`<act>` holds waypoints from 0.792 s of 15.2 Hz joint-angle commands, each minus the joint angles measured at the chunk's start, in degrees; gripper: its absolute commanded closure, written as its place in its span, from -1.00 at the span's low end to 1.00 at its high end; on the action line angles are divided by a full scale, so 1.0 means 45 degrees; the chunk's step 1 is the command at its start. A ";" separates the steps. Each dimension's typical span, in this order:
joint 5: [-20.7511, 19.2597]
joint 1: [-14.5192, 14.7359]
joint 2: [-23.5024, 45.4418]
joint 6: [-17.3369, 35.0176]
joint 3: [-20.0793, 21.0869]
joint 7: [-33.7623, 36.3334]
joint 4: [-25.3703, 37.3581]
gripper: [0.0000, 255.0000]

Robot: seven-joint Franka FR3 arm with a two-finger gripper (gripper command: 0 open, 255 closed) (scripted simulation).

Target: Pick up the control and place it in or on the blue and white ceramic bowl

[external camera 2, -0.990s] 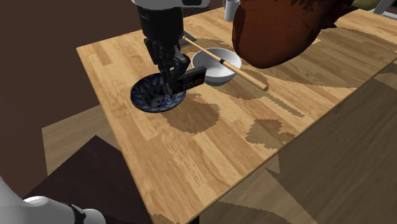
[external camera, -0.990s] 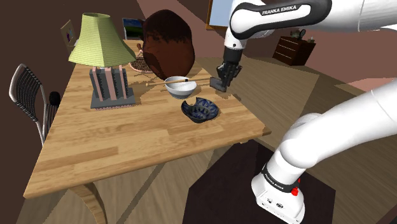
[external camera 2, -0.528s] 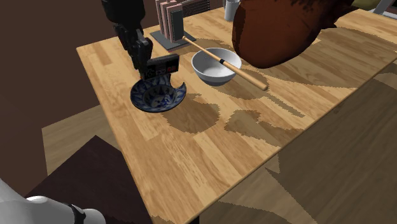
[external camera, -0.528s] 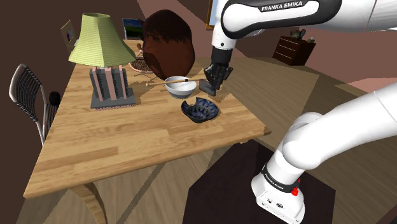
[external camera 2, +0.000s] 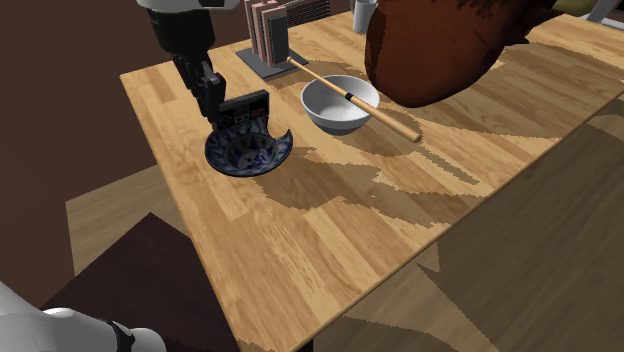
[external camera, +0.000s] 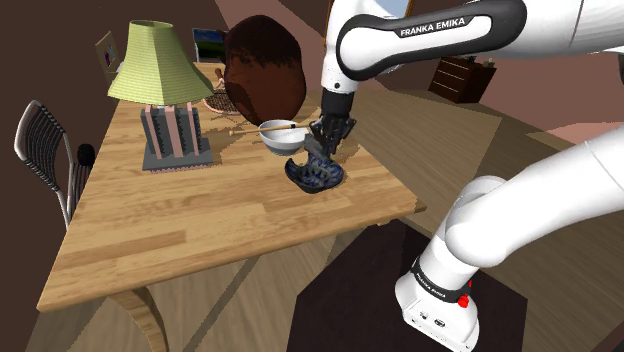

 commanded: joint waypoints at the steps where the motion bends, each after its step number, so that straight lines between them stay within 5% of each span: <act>1: 0.0016 0.0015 0.0073 0.0375 0.0031 0.0030 -0.0292 1.00; 12: 0.0033 0.0020 0.0577 0.2065 0.0076 0.0039 -0.1480 1.00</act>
